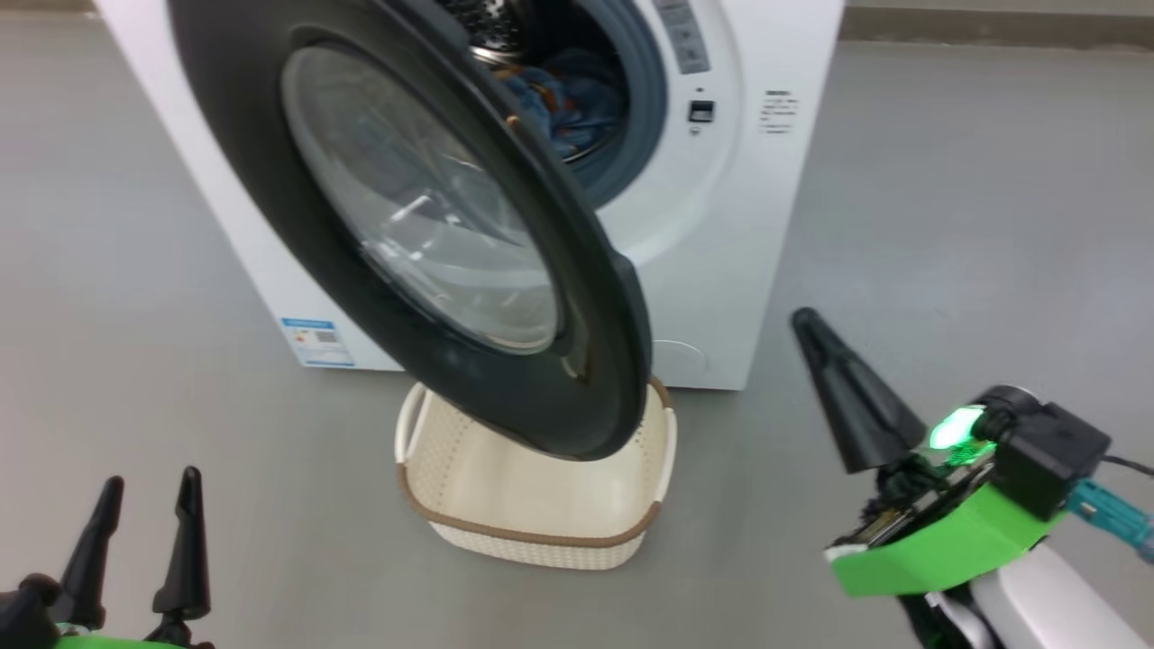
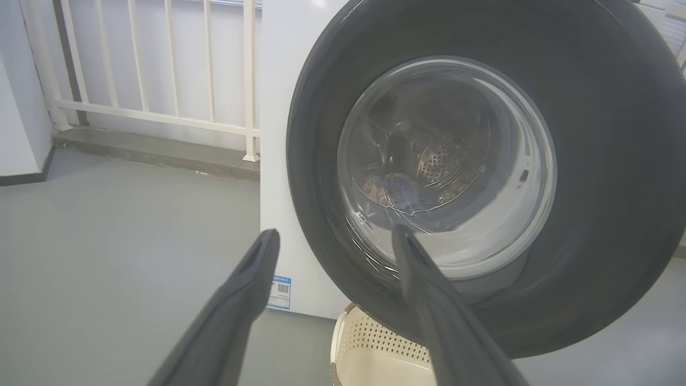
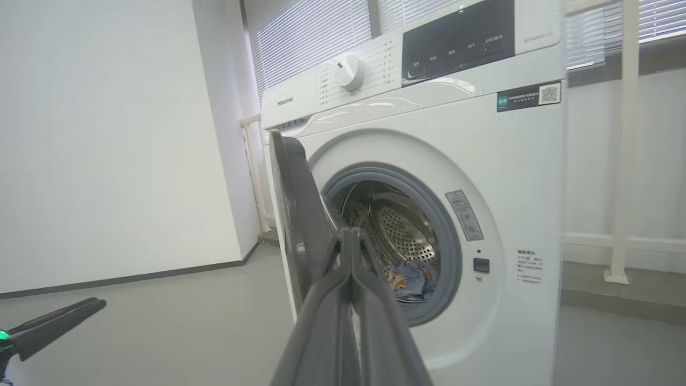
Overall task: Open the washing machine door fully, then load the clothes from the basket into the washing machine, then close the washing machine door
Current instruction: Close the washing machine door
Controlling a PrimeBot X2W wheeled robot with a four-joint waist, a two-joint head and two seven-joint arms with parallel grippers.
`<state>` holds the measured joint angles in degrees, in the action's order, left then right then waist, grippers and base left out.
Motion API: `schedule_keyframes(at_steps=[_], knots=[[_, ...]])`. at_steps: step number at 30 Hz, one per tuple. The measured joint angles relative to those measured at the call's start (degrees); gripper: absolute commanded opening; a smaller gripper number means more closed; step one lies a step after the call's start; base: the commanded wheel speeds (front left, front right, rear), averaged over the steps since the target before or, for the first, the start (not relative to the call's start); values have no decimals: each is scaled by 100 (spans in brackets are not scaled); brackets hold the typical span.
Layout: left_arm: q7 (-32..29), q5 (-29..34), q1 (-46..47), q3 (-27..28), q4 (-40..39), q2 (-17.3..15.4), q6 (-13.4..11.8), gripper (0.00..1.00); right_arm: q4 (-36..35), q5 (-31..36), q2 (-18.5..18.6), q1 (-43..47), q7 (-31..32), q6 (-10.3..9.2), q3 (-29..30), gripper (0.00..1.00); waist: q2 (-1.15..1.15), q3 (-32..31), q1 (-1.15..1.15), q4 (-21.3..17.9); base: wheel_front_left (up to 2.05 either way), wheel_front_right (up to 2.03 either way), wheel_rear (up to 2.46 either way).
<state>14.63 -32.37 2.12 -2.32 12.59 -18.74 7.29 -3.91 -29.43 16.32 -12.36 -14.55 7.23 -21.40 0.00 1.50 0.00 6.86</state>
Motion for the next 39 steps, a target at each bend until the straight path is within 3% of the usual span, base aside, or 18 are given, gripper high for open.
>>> schedule_keyframes(at_steps=[7,15,23,39], knots=[[0,-15,3,-104,52,16,0,100,-255,1,21,-211,0,0,-835,0,0,-42,0,436,0,0,0],[0,-55,17,-191,88,29,0,100,129,-24,46,-513,0,0,-1641,0,0,-48,0,935,0,0,0],[0,-100,35,-286,118,40,0,100,1180,-621,156,-759,37,0,-2316,0,0,-23,0,1308,0,0,0],[0,-183,238,-332,122,45,0,100,2700,-1296,222,-1535,26,0,-2676,0,0,260,0,1567,0,0,0]])
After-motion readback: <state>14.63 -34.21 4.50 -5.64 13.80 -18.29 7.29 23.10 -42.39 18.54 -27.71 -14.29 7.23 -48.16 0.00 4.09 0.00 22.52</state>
